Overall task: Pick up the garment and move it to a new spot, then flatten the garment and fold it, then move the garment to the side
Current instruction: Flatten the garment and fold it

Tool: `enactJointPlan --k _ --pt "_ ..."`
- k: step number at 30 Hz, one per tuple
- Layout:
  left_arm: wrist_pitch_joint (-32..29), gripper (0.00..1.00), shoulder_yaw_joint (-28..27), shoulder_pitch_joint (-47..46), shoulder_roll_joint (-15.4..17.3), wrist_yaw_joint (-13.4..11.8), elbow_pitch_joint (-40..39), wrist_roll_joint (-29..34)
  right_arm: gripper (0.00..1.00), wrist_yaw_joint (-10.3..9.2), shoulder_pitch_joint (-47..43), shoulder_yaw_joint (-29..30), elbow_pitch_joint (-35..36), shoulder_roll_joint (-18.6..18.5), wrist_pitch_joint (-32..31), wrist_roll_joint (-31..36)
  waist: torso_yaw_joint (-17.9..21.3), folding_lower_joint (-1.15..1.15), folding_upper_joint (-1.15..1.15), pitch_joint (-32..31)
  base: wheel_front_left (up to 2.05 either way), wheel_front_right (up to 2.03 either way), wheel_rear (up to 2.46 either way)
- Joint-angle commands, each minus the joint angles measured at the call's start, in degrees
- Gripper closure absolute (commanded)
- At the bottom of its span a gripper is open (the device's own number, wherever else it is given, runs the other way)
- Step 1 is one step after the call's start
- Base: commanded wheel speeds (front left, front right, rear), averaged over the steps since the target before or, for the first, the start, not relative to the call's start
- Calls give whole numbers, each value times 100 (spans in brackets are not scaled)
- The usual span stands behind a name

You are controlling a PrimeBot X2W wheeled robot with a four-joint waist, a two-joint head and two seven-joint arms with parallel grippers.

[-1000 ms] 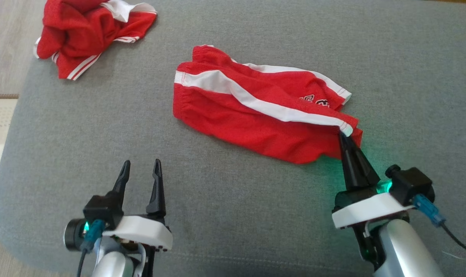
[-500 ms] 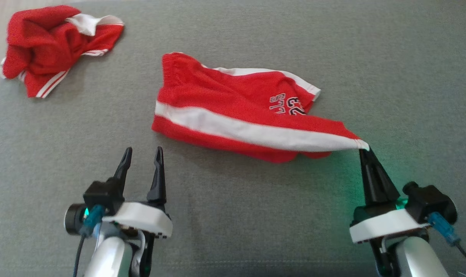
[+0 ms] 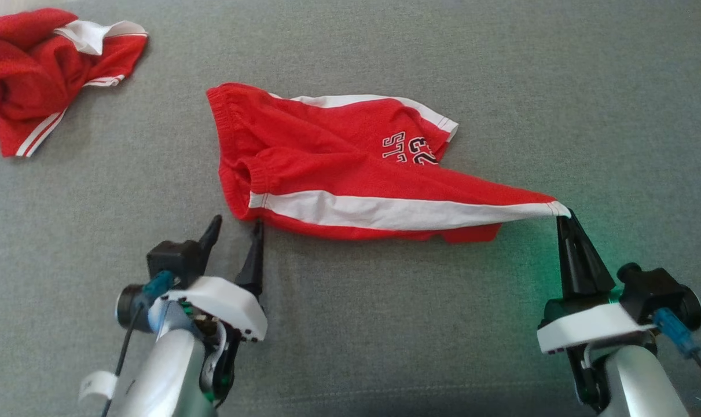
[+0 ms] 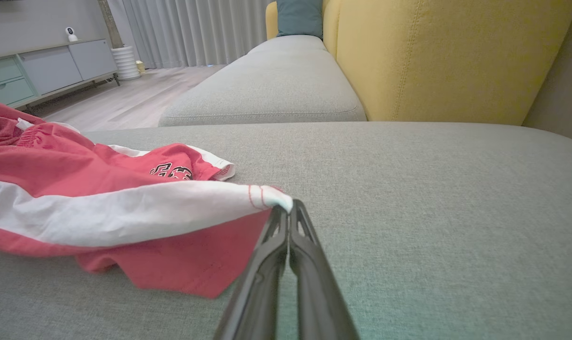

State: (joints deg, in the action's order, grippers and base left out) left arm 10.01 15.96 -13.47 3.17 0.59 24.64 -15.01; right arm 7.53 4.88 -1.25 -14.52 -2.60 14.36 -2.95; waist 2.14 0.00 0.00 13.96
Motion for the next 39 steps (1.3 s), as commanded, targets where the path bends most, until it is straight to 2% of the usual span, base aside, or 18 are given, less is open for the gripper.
enactJointPlan --k 1,9,13,14,20,21,23,25,26,33,39 --pt "40 0 -133 -229 39 23 -112 41 100 -4 136 -114 133 -28 63 5 1 0 0 -2 0 0 0" --pt "185 0 -32 -597 42 42 241 104 100 -4 206 -287 57 -28 63 -52 78 0 0 11 0 0 0" --pt "242 0 3 -681 33 180 285 -12 100 -4 231 -363 26 -28 63 -67 124 0 0 -1 0 0 0" --pt "249 0 6 -693 21 291 264 -187 100 -4 239 -395 13 -28 63 -78 142 0 0 -10 0 0 0" --pt "185 0 67 -721 32 376 269 -333 100 -4 246 -447 -15 -28 63 -99 196 0 0 -26 0 0 0" --pt "170 16 86 -726 39 400 271 -352 100 -4 248 -451 -16 -28 63 -103 206 0 0 -29 0 0 0" --pt "150 60 126 -731 48 436 272 -382 100 -4 249 -454 -18 -28 63 -109 224 0 0 -35 0 0 0" --pt "161 94 146 -732 52 457 252 -409 100 -4 249 -450 -15 -28 63 -112 241 0 0 -47 0 0 0" --pt "181 100 154 -732 52 468 225 -424 100 -4 248 -442 -8 -28 63 -113 249 0 0 -58 0 0 0" --pt "364 100 95 -623 58 496 -159 -518 100 -4 241 -335 239 -28 63 -81 286 0 0 -255 0 0 0" --pt "459 100 -91 -328 84 492 -1060 -644 100 -4 246 -166 818 -28 63 29 289 0 0 -683 0 0 0"
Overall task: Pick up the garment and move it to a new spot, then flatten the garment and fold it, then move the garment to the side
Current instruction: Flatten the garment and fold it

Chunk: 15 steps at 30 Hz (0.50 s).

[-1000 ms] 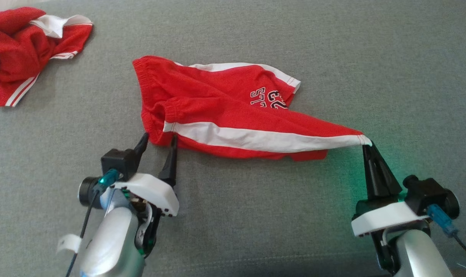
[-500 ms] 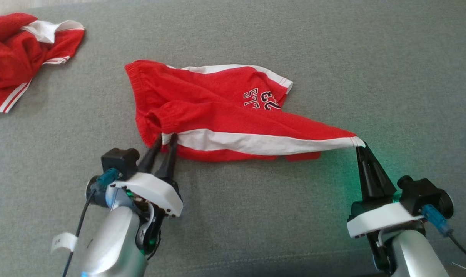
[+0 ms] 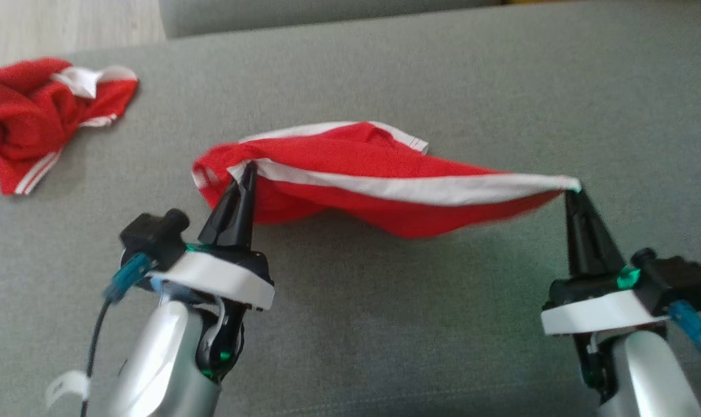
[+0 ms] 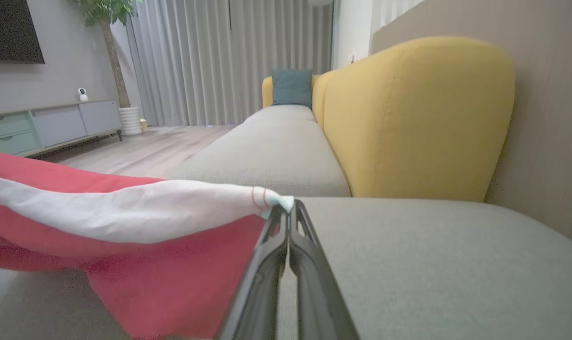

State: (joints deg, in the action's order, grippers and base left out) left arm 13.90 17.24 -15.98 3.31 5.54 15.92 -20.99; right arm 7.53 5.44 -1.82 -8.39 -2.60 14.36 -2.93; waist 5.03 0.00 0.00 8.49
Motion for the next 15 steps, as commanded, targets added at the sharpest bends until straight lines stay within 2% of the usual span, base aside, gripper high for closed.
enactJointPlan --k 1,7,9,15 --pt "76 100 -252 -24 78 -7 -378 -67 100 -4 187 -90 332 -28 63 55 -1 0 0 -221 0 0 0" --pt "-54 100 -342 208 224 -33 -1580 -156 100 -4 185 -112 1148 -65 63 185 22 0 0 -752 0 0 0" --pt "-315 100 -366 195 374 -54 -2278 -153 100 -4 247 -181 1582 -186 55 188 71 0 0 -924 0 0 0" --pt "-997 100 -370 -172 680 -42 -3513 -138 100 -4 441 -151 2630 -405 -197 158 137 0 0 -1085 0 0 0"
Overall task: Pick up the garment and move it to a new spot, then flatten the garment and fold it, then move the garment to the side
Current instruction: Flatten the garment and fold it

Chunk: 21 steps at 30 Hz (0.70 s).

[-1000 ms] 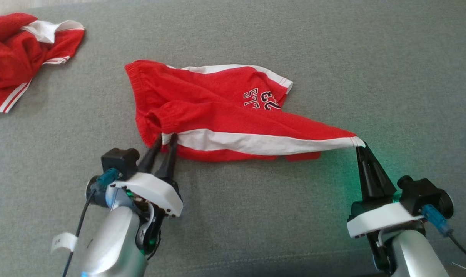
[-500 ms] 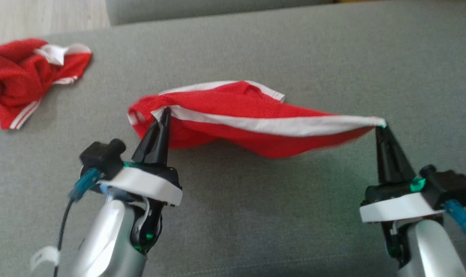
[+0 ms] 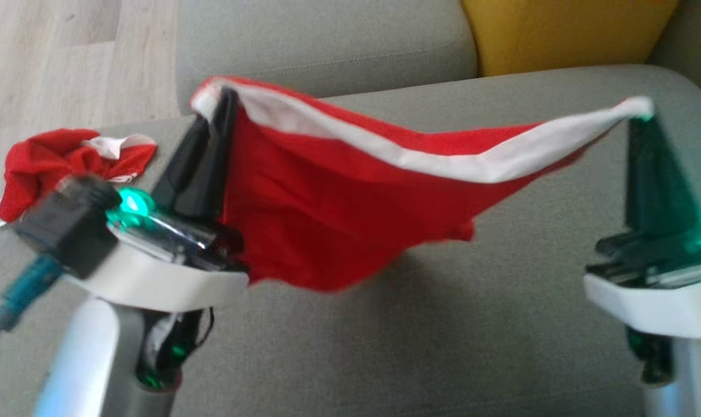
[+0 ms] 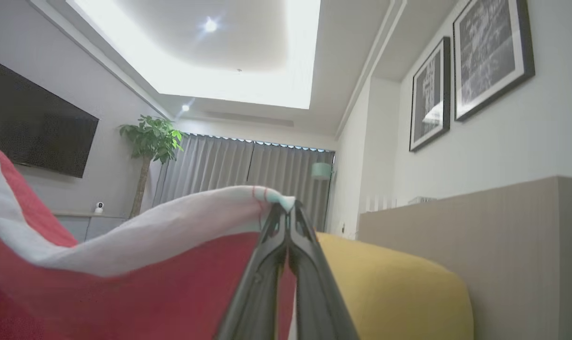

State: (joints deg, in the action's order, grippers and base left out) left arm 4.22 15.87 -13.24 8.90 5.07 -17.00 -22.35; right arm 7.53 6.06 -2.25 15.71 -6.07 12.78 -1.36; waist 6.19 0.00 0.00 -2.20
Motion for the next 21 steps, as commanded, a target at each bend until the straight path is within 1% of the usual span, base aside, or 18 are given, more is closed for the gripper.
enactJointPlan --k 1,4,6,8,10,13,17,18,21 --pt "-149 100 -240 -543 158 10 -367 -25 100 -4 419 -96 386 -87 -93 1 33 0 0 -22 0 0 0" --pt "-495 100 -253 -878 241 18 -659 -91 100 -4 537 -44 824 -155 -268 -4 48 0 0 -7 0 0 0" --pt "-693 100 -271 -1118 312 26 -697 -107 100 -4 643 -31 1003 -188 -382 -40 77 0 0 48 0 0 0" --pt "-872 100 -292 -1328 332 34 -572 -214 100 -4 767 -7 1040 -209 -476 -92 109 0 0 131 0 0 0" --pt "-1025 100 -316 -1523 354 44 -303 -321 100 -4 912 -6 912 -192 -548 -185 148 0 0 242 0 0 0" --pt "-1240 100 -345 -1881 381 64 251 -480 100 -4 1281 -137 481 -184 -590 -390 228 0 0 578 0 0 0" --pt "-1329 100 -410 -2655 463 104 1194 -527 100 -4 2162 -310 -490 -191 -429 -562 370 0 0 1074 0 0 0" --pt "-1329 100 -410 -2655 463 104 1194 -527 100 -4 2162 -310 -490 -191 -429 -562 370 0 0 1074 0 0 0" --pt "-1253 100 -505 -3475 519 106 1978 -435 100 -4 3126 -316 -1359 -88 -172 -590 526 0 0 1464 0 0 0"
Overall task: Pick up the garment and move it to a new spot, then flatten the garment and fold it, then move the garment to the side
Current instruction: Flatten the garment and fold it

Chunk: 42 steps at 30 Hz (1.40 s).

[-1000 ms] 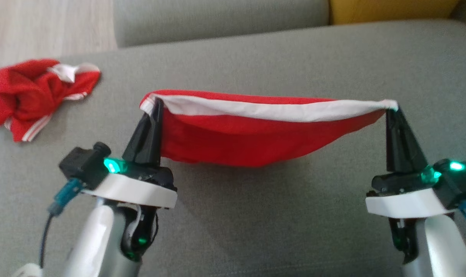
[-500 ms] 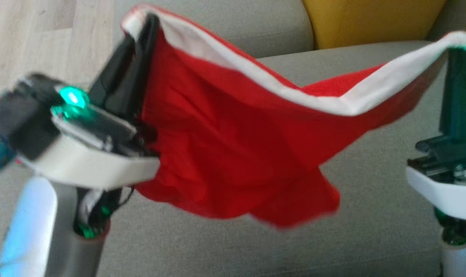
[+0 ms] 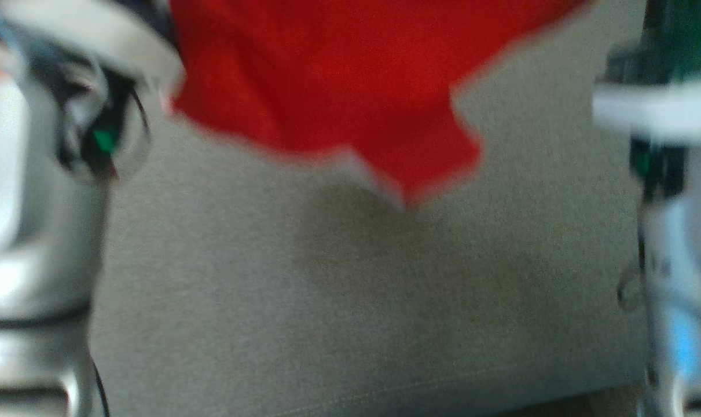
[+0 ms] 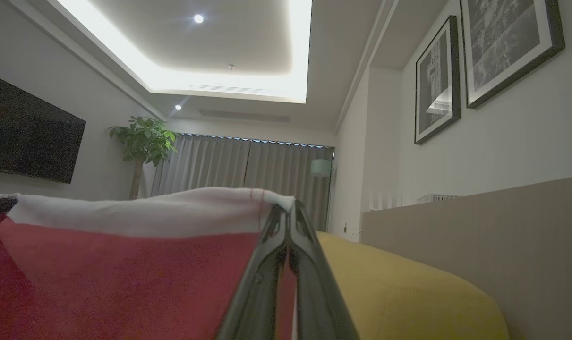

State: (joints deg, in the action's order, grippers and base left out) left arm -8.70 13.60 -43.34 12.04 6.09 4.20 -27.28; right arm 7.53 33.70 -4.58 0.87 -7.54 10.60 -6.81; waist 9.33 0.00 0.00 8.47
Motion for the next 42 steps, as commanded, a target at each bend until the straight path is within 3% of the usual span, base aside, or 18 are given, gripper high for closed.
enactJointPlan --k 1,6,10,16,21,28,35,42 --pt "93 100 -309 -753 227 0 126 108 100 -4 709 -72 -175 115 131 -20 279 0 0 510 0 0 0" --pt "538 100 -387 -2082 289 -96 1376 445 100 -4 2151 17 -1441 392 398 205 556 0 0 1057 0 0 0" --pt "945 100 -346 -2705 245 -146 2233 627 100 -4 2641 -87 -2077 459 435 205 624 0 0 1576 0 0 0" --pt "1464 100 -306 -2597 125 -68 3220 534 100 -4 2287 -591 -2378 464 438 -281 544 0 0 2119 0 0 0" --pt "1864 100 -231 -2106 -6 65 3541 257 100 -4 1657 -574 -2121 465 439 -489 405 0 0 2144 0 0 0" --pt "2221 100 -40 -979 -143 134 2936 -341 100 -4 358 -343 -1177 466 440 -542 222 0 0 1630 0 0 0" --pt "2332 100 207 1284 -104 132 1447 -788 100 -4 -1678 92 -81 466 440 -375 81 0 0 576 0 0 0" --pt "2357 100 157 2871 -209 -137 161 -822 100 -4 -2978 259 609 466 440 -240 100 0 0 -40 0 0 0"
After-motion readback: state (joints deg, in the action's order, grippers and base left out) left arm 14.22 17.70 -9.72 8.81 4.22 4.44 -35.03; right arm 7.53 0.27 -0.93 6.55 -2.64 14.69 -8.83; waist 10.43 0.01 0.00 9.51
